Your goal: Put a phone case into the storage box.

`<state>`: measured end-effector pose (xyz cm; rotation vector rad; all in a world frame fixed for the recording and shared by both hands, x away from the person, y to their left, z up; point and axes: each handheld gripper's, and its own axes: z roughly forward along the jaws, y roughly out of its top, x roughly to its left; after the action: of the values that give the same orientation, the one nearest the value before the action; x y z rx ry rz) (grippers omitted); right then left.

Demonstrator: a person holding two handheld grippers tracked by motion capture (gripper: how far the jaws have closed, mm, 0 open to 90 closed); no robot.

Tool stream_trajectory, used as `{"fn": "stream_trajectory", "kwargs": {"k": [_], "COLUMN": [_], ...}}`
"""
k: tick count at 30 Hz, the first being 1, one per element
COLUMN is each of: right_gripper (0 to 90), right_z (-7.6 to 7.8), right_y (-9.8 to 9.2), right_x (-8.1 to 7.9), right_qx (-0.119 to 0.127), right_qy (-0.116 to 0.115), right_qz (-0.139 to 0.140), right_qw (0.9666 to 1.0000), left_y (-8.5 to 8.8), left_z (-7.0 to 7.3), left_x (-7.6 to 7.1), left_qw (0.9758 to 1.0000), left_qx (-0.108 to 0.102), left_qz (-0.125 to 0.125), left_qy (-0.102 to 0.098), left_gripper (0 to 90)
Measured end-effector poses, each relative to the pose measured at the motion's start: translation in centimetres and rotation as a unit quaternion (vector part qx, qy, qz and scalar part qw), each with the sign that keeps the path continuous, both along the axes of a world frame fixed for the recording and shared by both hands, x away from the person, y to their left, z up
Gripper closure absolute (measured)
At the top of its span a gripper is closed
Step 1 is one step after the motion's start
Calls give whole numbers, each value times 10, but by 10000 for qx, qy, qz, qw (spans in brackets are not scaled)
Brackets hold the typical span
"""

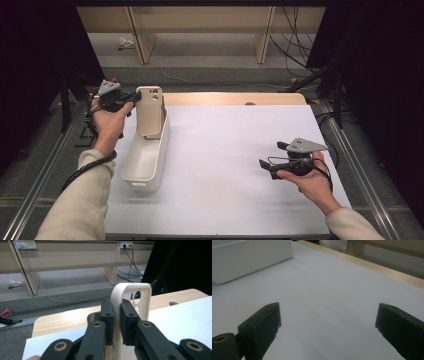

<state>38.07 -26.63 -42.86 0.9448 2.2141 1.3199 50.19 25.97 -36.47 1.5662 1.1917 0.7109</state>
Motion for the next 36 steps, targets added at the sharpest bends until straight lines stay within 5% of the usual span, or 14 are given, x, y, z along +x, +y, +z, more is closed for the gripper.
{"fn": "stream_trajectory", "kwargs": {"k": [36], "right_gripper": [75], "right_z": [-1], "right_y": [1], "right_x": [0], "right_qx": [-15], "right_qy": [11], "right_qz": [39], "right_qw": [10000], "left_y": [-3], "left_z": [-28], "left_x": [14], "left_qw": [9994], "left_qx": [50], "left_qz": [80], "left_qy": [326], "left_gripper": [814]}}
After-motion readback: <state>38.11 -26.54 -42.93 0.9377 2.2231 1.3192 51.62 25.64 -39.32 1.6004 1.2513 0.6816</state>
